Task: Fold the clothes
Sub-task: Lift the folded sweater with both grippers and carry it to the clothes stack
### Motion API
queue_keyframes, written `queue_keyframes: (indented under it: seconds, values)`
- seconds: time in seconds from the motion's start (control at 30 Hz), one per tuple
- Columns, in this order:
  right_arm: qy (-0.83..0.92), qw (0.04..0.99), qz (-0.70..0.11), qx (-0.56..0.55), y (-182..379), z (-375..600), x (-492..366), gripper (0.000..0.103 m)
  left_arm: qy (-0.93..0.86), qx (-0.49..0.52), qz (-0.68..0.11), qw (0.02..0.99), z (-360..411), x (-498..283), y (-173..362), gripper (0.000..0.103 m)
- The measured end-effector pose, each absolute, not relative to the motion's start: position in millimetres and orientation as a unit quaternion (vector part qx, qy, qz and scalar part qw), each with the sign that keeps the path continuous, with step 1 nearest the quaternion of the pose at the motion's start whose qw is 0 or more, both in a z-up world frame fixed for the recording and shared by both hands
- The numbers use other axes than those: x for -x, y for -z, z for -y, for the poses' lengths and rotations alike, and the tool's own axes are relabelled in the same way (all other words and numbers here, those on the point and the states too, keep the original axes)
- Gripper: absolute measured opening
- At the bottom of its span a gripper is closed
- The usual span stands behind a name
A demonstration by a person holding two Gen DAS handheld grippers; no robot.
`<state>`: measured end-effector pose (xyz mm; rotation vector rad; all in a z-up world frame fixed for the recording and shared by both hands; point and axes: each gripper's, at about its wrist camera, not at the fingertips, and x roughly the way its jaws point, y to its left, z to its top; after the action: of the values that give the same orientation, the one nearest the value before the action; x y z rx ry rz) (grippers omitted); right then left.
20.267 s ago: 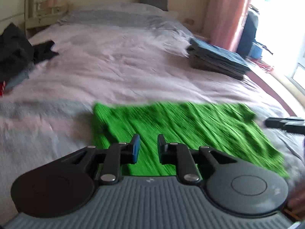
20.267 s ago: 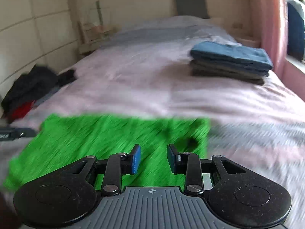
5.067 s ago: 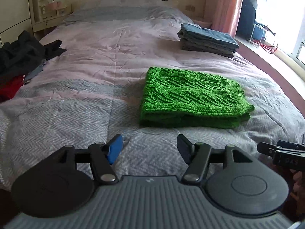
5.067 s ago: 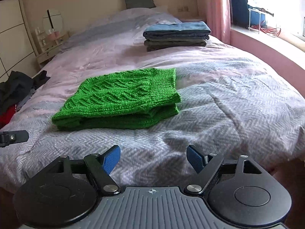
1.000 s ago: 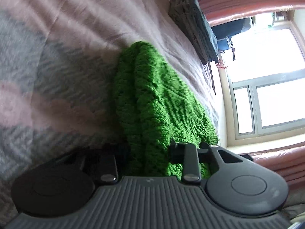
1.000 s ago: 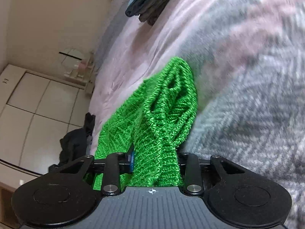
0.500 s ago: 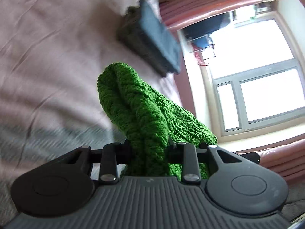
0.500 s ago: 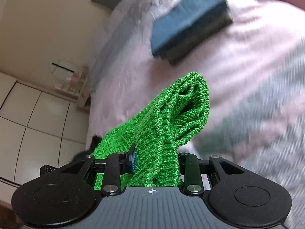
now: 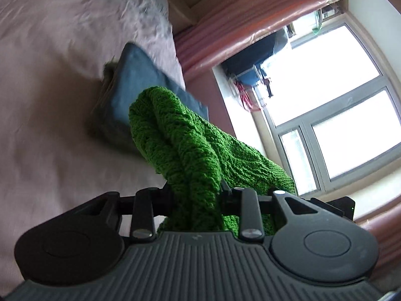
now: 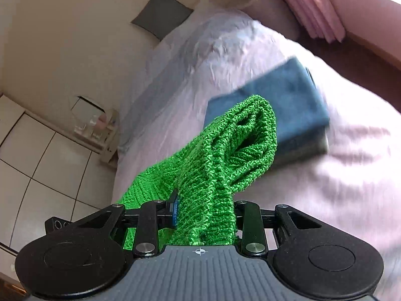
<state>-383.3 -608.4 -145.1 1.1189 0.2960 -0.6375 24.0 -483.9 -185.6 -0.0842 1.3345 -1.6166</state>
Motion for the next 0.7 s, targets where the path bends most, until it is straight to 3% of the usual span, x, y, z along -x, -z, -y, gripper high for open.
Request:
queue_keyframes:
  seconds: [0.33,0.7]
  values:
    - [0.304,0.807,-0.112,-0.493,179,746,371,0.030,0.684,0.033,-0.503,0.528,633,-28,201,0.027]
    - [0.319,0.803,-0.100,-0.493,250,803,363,0.030,0.700,0.009,-0.479,0.530,687,-33,261,0.027]
